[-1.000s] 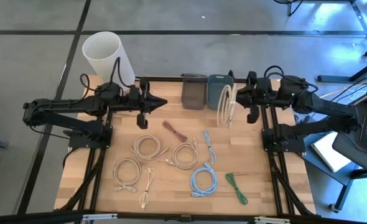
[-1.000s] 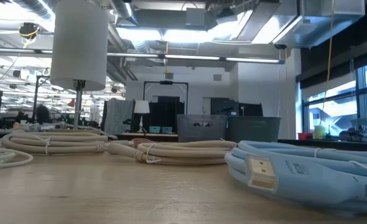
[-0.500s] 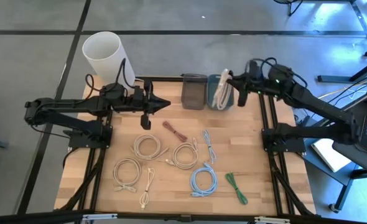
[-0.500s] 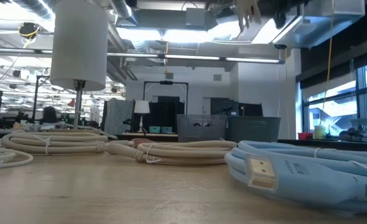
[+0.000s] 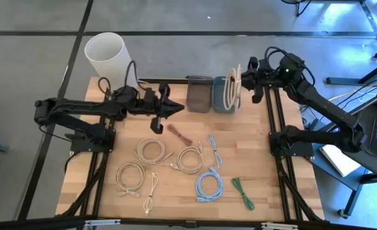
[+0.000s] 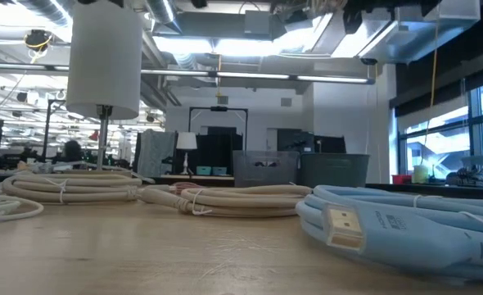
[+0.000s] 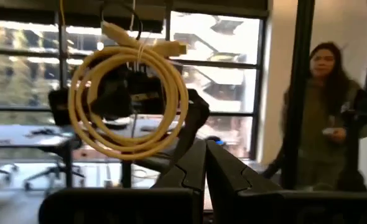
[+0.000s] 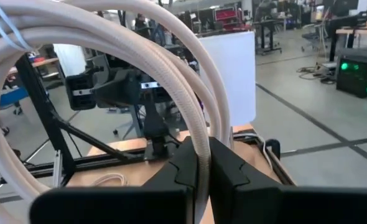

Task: Pick & Place USB Port
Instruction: Put the light brown HDMI cable into the blue bin

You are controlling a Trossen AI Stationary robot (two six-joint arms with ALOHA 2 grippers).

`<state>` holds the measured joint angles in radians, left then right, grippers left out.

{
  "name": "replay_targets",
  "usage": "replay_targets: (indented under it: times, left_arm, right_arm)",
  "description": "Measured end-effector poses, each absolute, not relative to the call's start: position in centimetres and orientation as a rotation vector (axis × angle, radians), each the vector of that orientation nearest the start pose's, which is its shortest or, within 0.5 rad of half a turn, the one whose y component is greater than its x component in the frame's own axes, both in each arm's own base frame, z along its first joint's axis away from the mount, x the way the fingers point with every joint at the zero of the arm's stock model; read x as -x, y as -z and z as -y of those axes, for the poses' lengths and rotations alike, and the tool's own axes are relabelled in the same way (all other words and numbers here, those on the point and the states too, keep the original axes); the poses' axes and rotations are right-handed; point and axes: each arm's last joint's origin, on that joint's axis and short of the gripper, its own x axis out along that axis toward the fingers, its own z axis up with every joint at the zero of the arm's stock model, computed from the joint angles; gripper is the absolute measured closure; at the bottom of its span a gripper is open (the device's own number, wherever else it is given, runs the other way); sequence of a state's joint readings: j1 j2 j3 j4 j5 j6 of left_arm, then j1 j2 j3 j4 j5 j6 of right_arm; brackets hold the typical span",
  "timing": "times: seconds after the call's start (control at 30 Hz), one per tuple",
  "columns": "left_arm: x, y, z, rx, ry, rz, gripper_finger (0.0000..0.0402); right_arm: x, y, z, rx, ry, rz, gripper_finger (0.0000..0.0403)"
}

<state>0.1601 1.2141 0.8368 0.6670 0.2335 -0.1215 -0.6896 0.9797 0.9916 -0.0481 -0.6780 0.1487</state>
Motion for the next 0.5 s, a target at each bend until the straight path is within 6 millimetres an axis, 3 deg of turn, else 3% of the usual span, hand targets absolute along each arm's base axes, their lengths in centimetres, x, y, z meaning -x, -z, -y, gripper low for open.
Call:
replay_targets:
  times: [0.13,0.27,0.5]
  left_arm:
    - [-28.3,-34.2,-4.1,0.078,0.123,0.266,0.0395]
    - [-30.5,-35.9,-4.0,0.035,0.130,0.195,0.0389]
    - [-34.2,-38.4,-4.1,-0.020,0.148,-0.055,0.0317]
  right_arm:
    - [-17.4,-37.8,12.0,-0.167,0.042,-0.054,0.0387]
    - [-18.0,-37.2,12.5,-0.177,0.045,-0.081,0.0387]
    - [-18.9,-36.4,13.3,-0.181,0.046,-0.101,0.0387]
